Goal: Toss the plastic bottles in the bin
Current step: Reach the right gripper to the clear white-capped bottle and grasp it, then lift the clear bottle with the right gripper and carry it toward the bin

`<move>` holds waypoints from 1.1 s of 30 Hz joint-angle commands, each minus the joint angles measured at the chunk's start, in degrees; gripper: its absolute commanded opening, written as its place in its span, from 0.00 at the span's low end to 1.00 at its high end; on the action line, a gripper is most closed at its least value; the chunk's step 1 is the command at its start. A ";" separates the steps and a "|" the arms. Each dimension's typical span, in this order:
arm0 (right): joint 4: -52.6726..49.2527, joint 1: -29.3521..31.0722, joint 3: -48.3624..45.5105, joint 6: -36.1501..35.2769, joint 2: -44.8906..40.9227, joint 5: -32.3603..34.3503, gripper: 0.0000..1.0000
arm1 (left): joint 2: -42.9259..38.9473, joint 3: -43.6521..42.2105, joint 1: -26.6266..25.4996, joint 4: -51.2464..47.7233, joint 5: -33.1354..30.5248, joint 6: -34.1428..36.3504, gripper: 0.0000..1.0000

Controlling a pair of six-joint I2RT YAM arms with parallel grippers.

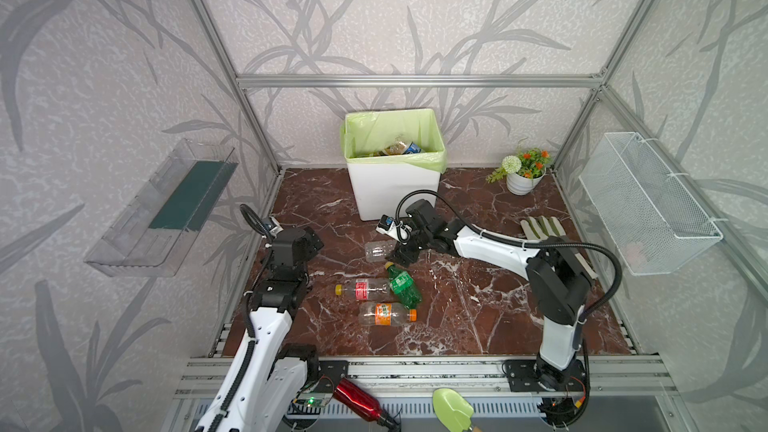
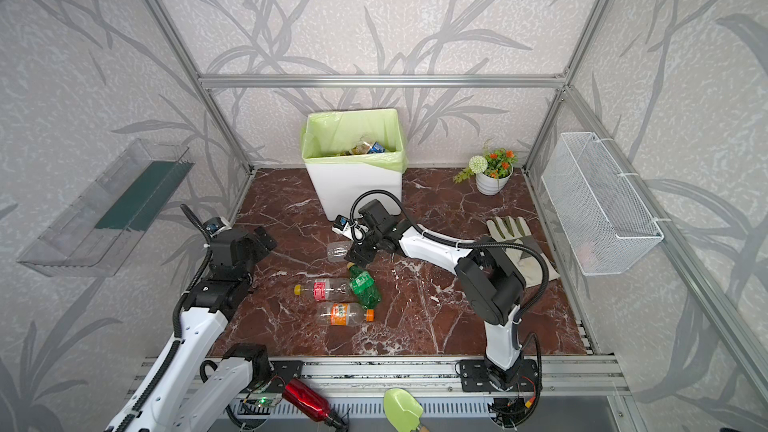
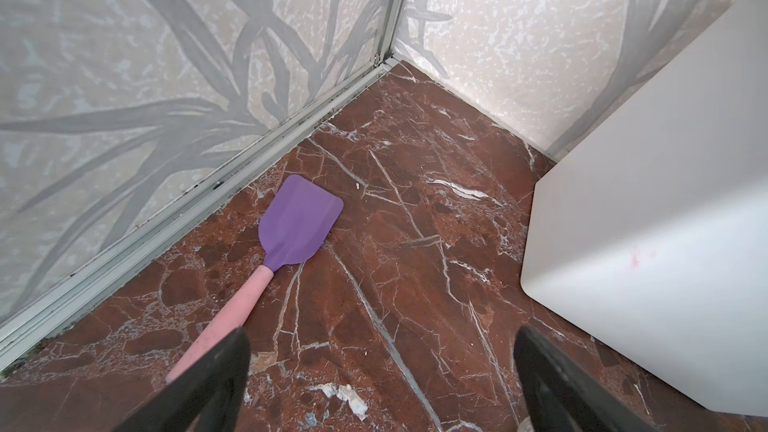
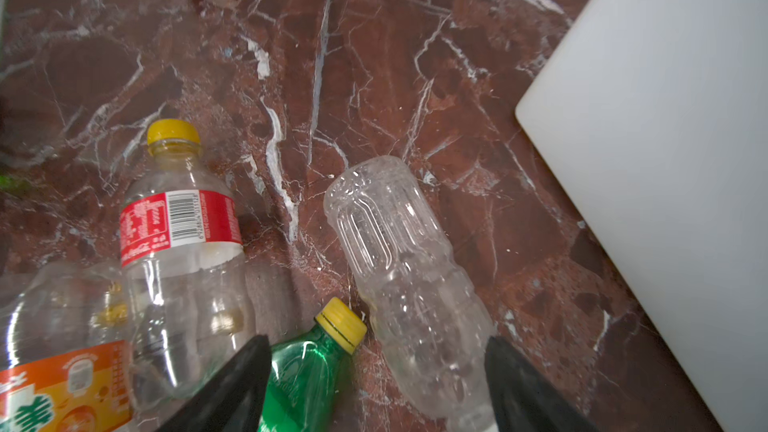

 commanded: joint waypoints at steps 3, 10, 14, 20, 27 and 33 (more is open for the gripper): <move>-8.02 1.61 8.86 -6.31 6.54 0.63 0.81 | 0.43 -1.33 0.46 -0.90 0.16 -2.27 0.99; -12.05 2.38 17.24 -9.42 13.46 6.38 0.76 | 0.65 -1.94 0.57 -0.63 0.69 -2.27 0.99; -15.52 2.81 21.92 -11.74 16.41 7.12 0.76 | 1.30 -2.12 0.57 -0.49 1.08 -2.27 0.99; -20.69 3.21 26.87 -13.69 20.63 11.97 0.64 | 1.31 -2.12 0.56 -0.52 0.92 -2.18 0.99; -27.07 1.94 30.66 -12.67 22.45 20.04 0.59 | 1.66 -2.39 0.68 -0.20 1.32 -2.44 0.99; -21.15 -1.56 20.08 -7.78 13.67 20.03 0.56 | 1.93 -2.65 0.69 0.14 1.50 -2.29 0.99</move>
